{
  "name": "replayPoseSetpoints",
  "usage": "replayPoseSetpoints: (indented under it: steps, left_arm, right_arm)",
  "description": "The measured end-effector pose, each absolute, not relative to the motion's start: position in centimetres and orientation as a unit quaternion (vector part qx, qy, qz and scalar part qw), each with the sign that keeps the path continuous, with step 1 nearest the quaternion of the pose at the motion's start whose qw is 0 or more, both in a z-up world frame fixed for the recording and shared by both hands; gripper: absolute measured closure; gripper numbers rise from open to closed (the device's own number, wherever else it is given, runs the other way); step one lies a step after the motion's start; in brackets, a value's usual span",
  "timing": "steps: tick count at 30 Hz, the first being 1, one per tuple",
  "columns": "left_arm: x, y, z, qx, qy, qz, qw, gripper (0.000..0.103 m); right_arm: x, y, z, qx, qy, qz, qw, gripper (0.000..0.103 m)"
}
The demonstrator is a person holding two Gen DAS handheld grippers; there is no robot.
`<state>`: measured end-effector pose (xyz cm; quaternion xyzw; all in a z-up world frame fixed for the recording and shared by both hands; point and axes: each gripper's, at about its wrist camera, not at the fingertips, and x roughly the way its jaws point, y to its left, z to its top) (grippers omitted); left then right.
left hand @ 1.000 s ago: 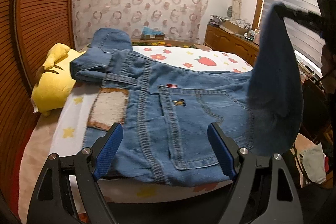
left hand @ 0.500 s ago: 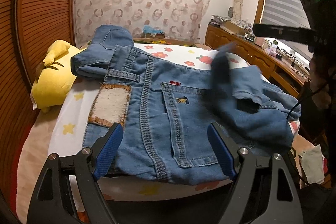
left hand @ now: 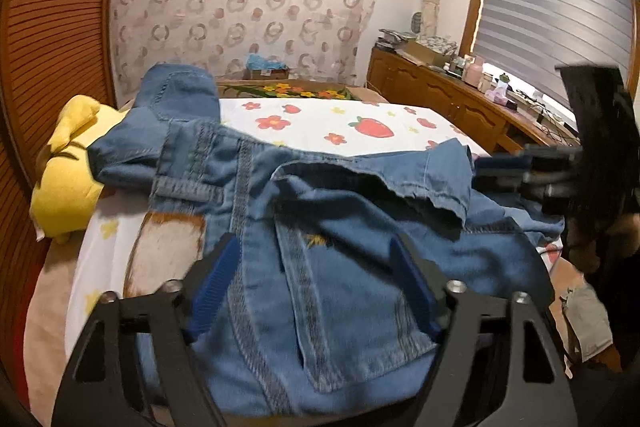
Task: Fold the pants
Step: 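Lay the held leg over the jeans and open the right gripper, then grasp the jeans with the left gripper while the right grasps and lifts the leg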
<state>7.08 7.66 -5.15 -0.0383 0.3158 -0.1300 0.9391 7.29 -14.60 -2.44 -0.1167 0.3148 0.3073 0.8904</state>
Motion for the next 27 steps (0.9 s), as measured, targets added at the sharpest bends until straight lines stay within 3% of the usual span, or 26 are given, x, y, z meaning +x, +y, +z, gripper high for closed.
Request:
replayPoseSetpoints:
  steps: [3,9,15,17,19,25,27]
  left_arm:
    - [8.4,7.3,-5.0,-0.038,0.317,-0.134,0.938,0.037]
    - [10.4,6.9,-5.3,-0.030,0.331,-0.132,0.934,0.037]
    - [11.8,6.6,-5.9,-0.026,0.347,-0.133,0.928,0.047]
    - [12.6,6.5,-6.2,-0.028,0.357,-0.132,0.924,0.047]
    - [13.3,6.7,-6.4,-0.035,0.364,-0.133,0.921,0.047]
    - [14.9,6.5,-6.9,-0.043,0.375,-0.135,0.916,0.047]
    - [14.9,6.2,-6.9,-0.037,0.372,-0.138,0.917,0.063]
  right_arm:
    - [7.5,-13.3,-3.5,-0.118,0.331,0.317,0.881,0.062]
    - [7.5,-10.9,-4.6,-0.133,0.343,0.314,0.875,0.062]
    - [8.3,-9.5,-6.0,-0.170,0.356,0.287,0.873,0.062]
    - [8.4,-9.1,-6.1,-0.166,0.357,0.292,0.872,0.084]
    - [8.5,-9.3,-5.7,-0.163,0.350,0.290,0.876,0.091]
    - [7.9,-10.5,-2.9,-0.132,0.304,0.278,0.902,0.093]
    - [7.4,-10.8,-1.7,-0.126,0.287,0.276,0.908,0.093]
